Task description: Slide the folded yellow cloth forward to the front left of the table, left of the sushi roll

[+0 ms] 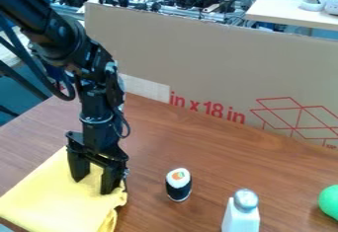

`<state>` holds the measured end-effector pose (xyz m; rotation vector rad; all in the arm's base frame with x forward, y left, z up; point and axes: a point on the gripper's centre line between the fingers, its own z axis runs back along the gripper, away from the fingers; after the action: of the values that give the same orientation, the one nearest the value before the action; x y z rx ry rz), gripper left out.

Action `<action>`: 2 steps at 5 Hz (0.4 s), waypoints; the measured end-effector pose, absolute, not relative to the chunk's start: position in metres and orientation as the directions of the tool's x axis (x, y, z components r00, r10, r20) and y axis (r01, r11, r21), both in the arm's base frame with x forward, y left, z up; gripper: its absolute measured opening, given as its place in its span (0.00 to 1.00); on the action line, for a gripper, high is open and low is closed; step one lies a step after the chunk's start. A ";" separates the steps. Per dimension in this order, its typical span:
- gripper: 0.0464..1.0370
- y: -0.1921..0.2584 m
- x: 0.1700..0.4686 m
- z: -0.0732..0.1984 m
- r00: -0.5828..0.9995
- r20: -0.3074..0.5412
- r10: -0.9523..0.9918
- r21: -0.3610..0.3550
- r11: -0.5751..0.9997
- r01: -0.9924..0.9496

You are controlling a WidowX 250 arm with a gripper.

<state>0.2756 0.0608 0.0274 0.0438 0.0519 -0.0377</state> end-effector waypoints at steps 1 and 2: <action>0.97 0.061 0.295 0.069 0.993 0.117 -0.027 0.029 0.999 0.024; 0.96 0.046 0.299 0.107 0.972 0.221 -0.074 0.019 0.997 0.071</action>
<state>0.2992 0.0459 0.1073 0.0114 -0.2237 -0.0732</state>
